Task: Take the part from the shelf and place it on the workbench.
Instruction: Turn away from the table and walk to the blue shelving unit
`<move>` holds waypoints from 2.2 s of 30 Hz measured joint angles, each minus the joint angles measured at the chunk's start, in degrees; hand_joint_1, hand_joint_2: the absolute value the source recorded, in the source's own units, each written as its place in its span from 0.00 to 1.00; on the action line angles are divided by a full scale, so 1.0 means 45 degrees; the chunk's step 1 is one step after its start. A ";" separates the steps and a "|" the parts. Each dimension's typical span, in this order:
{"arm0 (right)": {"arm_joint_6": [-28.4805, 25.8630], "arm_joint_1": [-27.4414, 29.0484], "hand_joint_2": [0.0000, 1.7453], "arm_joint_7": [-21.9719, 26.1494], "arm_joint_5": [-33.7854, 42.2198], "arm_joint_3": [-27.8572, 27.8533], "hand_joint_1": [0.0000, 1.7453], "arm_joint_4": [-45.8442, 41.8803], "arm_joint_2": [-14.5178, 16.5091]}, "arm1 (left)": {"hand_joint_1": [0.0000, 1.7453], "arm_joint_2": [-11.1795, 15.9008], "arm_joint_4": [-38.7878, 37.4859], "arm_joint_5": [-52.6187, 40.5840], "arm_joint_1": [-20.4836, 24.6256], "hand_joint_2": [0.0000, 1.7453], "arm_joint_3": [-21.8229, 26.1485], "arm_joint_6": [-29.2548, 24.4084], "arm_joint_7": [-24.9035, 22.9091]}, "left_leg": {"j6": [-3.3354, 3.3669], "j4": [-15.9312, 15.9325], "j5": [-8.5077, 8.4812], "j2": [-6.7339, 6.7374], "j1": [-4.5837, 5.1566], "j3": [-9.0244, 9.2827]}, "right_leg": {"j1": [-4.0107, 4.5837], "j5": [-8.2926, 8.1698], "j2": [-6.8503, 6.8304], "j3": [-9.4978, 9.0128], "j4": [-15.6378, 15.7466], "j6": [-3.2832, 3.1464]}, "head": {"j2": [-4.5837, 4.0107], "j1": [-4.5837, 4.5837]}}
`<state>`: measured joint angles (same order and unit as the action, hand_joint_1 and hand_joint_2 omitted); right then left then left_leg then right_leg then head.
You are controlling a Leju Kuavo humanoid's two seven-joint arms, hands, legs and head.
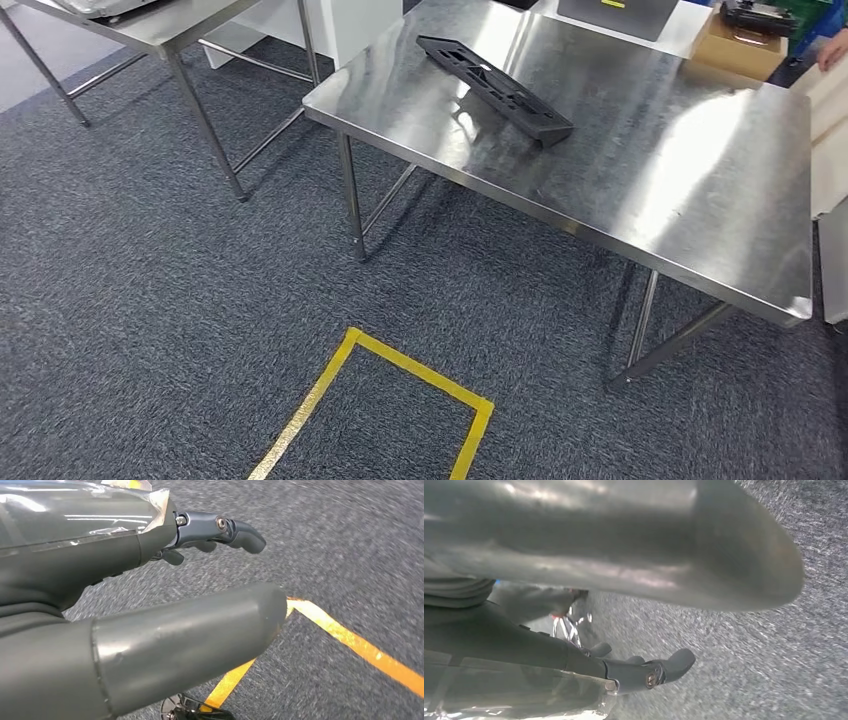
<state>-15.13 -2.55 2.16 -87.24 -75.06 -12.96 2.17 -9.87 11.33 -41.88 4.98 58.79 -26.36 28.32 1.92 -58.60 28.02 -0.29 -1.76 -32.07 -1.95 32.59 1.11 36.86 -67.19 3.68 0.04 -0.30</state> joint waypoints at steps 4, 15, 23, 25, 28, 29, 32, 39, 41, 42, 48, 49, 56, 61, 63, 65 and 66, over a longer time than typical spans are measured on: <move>0.0005 0.0021 0.00 0.0096 0.0010 0.0000 0.00 0.0000 -0.0001 | 0.00 0.0010 -0.0002 0.0007 0.0000 0.00 0.0027 0.0113 0.0001 | 0.0031 -0.0001 0.0012 0.0651 0.0198 0.0011 | 0.0104 0.0165 -0.0177 0.0290 -0.0862 0.0116 | 0.0000 -0.0026; 0.0010 -0.0027 0.00 -0.0021 0.0036 0.0000 0.00 0.0015 0.0079 | 0.00 0.0124 -0.0002 -0.0121 0.0039 0.00 0.0040 0.0295 -0.0170 | -0.0361 -0.1828 0.1389 0.0320 0.0208 -0.0455 | 0.0148 -0.1431 -0.0395 -0.1497 0.2687 -0.0861 | 0.0000 0.0100; -0.0024 -0.0122 0.00 -0.0023 0.0011 0.0000 0.00 0.0016 0.0242 | 0.00 0.0298 -0.0005 -0.0030 0.0008 0.00 0.0051 0.0381 -0.0275 | -0.0632 -0.0436 0.0232 -0.0750 -0.0147 0.0057 | 0.0156 -0.1297 0.0952 -0.1189 0.2145 -0.0600 | 0.0000 0.0154; -0.0034 -0.0137 0.00 -0.0097 0.0007 0.0000 0.00 0.0017 0.0244 | 0.00 0.0324 -0.0004 -0.0039 0.0021 0.00 0.0052 0.0404 -0.0324 | -0.0465 -0.0228 0.0256 -0.0782 -0.0048 0.0096 | 0.0217 -0.1315 0.1213 -0.0923 0.2053 -0.0378 | 0.0000 0.0145; -0.0067 -0.0095 0.00 -0.0191 0.0007 0.0000 0.00 0.0022 0.0249 | 0.00 0.0350 -0.0001 -0.0072 0.0047 0.00 0.0055 0.0414 -0.0363 | -0.0059 -0.0008 0.0065 -0.0328 0.0005 0.0127 | 0.0218 -0.1148 0.0950 -0.0595 0.1719 -0.0185 | 0.0000 0.0105; -0.0071 -0.0113 0.00 -0.0205 0.0007 0.0000 0.00 0.0023 0.0245 | 0.00 0.0356 -0.0001 -0.0081 0.0044 0.00 0.0055 0.0419 -0.0368 | 0.0040 0.0073 0.0010 -0.0157 -0.0008 0.0139 | 0.0216 -0.0865 0.0609 -0.0349 0.1193 -0.0199 | 0.0000 0.0068; -0.0065 -0.0177 0.00 -0.0214 0.0006 0.0000 0.00 0.0024 0.0233 | 0.00 0.0375 -0.0002 -0.0078 0.0025 0.00 0.0055 0.0429 -0.0411 | 0.0102 0.0104 -0.0012 0.0380 0.0032 0.0095 | 0.0205 0.0132 -0.0032 0.0774 -0.1138 -0.0178 | 0.0000 -0.0006; -0.0039 -0.0240 0.00 -0.0247 -0.0013 0.0024 0.00 0.0028 0.0205 | 0.00 0.0376 -0.0002 -0.0016 0.0036 0.00 0.0057 0.0510 -0.0543 | -0.0162 0.0123 0.0127 0.1303 0.0095 0.0324 | 0.0390 -0.1193 -0.1273 -0.1160 0.2302 -0.0032 | 0.0000 -0.0032; -0.0035 -0.0257 0.00 -0.0315 -0.0013 0.0029 0.00 0.0029 0.0200 | 0.00 0.0361 -0.0002 -0.0026 0.0051 0.00 0.0059 0.0521 -0.0612 | -0.0320 0.0192 0.0167 0.1529 0.0104 0.0453 | 0.0460 -0.1252 -0.1049 -0.1140 0.2333 -0.0208 | 0.0000 -0.0032; -0.0034 -0.0249 0.00 -0.0346 -0.0015 0.0030 0.00 0.0029 0.0205 | 0.00 0.0353 -0.0002 -0.0035 0.0066 0.00 0.0059 0.0521 -0.0640 | -0.0398 0.0169 0.0234 0.1455 0.0079 0.0489 | 0.0342 -0.1301 -0.0899 -0.1204 0.2399 -0.0303 | 0.0000 0.0013; -0.0034 -0.0297 0.00 -0.0384 -0.0016 0.0062 0.00 0.0029 0.0290 | 0.00 0.0373 -0.0002 -0.0055 0.0020 0.00 0.0063 0.0522 -0.0728 | -0.0583 -0.3405 0.2022 0.0028 -0.0021 -0.1178 | 0.0125 -0.1486 0.0044 -0.1349 0.2546 -0.0782 | 0.0000 0.0198; -0.0034 -0.0289 0.00 -0.0385 -0.0016 0.0066 0.00 0.0029 0.0299 | 0.00 0.0376 -0.0002 -0.0050 0.0012 0.00 0.0063 0.0526 -0.0741 | -0.0614 -0.3411 0.1817 0.0020 -0.0045 -0.1236 | 0.0127 -0.1482 0.0236 -0.1351 0.2516 -0.0780 | 0.0000 0.0199; -0.0052 -0.0284 0.00 -0.0412 -0.0015 0.0090 0.00 0.0029 0.0337 | 0.00 0.0407 -0.0007 -0.0007 0.0034 0.00 0.0078 0.0659 -0.0840 | -0.0464 -0.0304 0.0225 -0.0711 -0.0110 -0.0009 | 0.0255 -0.1299 0.1331 -0.0827 0.1979 -0.0243 | 0.0000 0.0186; -0.0063 -0.0289 0.00 -0.0448 -0.0015 0.0092 0.00 0.0029 0.0359 | 0.00 0.0406 -0.0002 0.0002 0.0033 0.00 0.0097 0.0673 -0.0859 | 0.0052 0.0015 -0.0001 0.0051 -0.0047 0.0084 | 0.0166 -0.0379 0.0145 0.0205 -0.0027 -0.0139 | 0.0000 0.0052; -0.0061 -0.0314 0.00 -0.0471 -0.0015 0.0092 0.00 0.0029 0.0358 | 0.00 0.0407 -0.0002 0.0005 0.0015 0.00 0.0112 0.0675 -0.0863 | 0.0063 0.0018 0.0005 0.0420 -0.0047 0.0060 | 0.0134 0.0166 -0.0070 0.0908 -0.1441 -0.0070 | 0.0000 0.0017; -0.0056 -0.0278 0.00 -0.0492 -0.0010 0.0092 0.00 0.0029 0.0363 | 0.00 0.0403 -0.0002 -0.0001 0.0013 0.00 0.0147 0.0664 -0.0873 | 0.0026 0.0016 0.0031 0.0731 -0.0053 0.0072 | 0.0103 -0.0045 -0.0167 0.0686 -0.1102 0.0133 | 0.0000 0.0010; -0.0053 -0.0267 0.00 -0.0495 -0.0006 0.0092 0.00 0.0029 0.0365 | 0.00 0.0401 -0.0002 -0.0010 0.0013 0.00 0.0165 0.0652 -0.0878 | -0.0008 0.0016 0.0051 0.0873 -0.0059 0.0102 | 0.0086 -0.0372 -0.0334 0.0196 -0.0219 0.0228 | 0.0000 0.0003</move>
<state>-15.37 -3.76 -0.07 -87.27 -74.64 -12.83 3.82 -8.07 11.32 -41.93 5.04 59.53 -23.43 24.36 1.88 -58.53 28.25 3.64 -2.02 -31.61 -1.56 30.92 -0.40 37.74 -68.17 4.71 0.04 -0.29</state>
